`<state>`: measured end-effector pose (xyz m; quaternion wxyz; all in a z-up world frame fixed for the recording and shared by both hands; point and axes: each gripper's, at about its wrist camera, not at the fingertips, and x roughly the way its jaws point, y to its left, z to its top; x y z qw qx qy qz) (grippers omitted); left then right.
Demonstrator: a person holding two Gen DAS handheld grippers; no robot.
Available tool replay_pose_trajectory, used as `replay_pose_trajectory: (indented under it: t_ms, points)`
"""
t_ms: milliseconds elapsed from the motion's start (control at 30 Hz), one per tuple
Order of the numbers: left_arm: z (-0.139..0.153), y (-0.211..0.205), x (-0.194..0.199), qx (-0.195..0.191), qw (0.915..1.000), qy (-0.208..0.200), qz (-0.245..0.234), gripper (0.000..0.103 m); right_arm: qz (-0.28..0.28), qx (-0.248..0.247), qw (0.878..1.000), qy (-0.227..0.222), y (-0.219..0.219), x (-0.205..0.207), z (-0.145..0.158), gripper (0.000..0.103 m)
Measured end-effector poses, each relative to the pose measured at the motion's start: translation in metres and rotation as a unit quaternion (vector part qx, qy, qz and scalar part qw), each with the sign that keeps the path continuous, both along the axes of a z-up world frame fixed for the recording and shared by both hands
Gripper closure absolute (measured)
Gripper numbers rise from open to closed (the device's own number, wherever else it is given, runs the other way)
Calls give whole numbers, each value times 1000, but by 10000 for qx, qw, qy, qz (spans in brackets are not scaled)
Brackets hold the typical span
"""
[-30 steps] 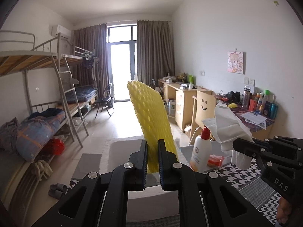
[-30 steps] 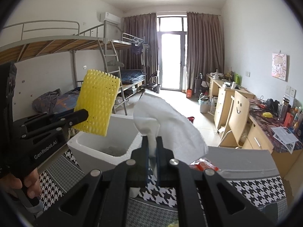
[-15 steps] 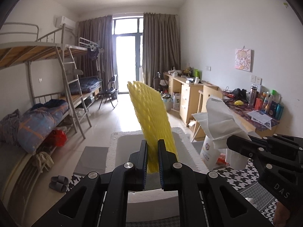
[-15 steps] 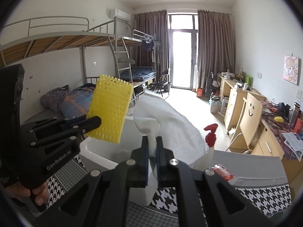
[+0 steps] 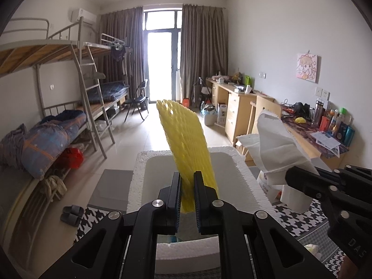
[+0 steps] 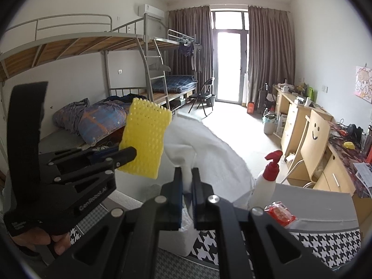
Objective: Organize soft objects
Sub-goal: 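Lower the yellow net into the foam box and open the left tool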
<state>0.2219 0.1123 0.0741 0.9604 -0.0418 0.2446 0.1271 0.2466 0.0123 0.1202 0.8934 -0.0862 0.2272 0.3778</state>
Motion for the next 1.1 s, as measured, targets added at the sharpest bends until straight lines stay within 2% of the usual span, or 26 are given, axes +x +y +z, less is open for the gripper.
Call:
replay_pose_trajectory:
  t_ms: [300,433,467,500,533,600,700,933,1100]
  points:
    - [-10,10,12,-75,9998,207,9,92,57,-53,10000,-21,4,1,-1,94]
    - [-14,21,13,-191,9993,330,47,88,33,-75,10000,1,5,4,-2,94]
    - [-14,22,12,-190,9992,339,46,84,36,-78,10000,13,5,5,-3,94]
    - [-14,22,10,-177,9993,333,43,69,38,-80,10000,19,5,6,-3,94]
    - [-13,24,8,-154,9994,316,74,47,35,-84,10000,19,7,5,-2,94]
    - [-10,25,3,-140,9995,203,183,28,45,-74,10000,24,7,6,-2,94]
    - [-5,28,-4,-79,9995,94,288,24,40,-69,10000,28,9,5,-2,94]
    - [3,33,-18,112,9979,-178,617,4,120,-78,9999,30,15,4,-3,94]
    - [3,43,-25,125,9967,-232,768,1,194,-95,9997,101,21,6,-5,94]
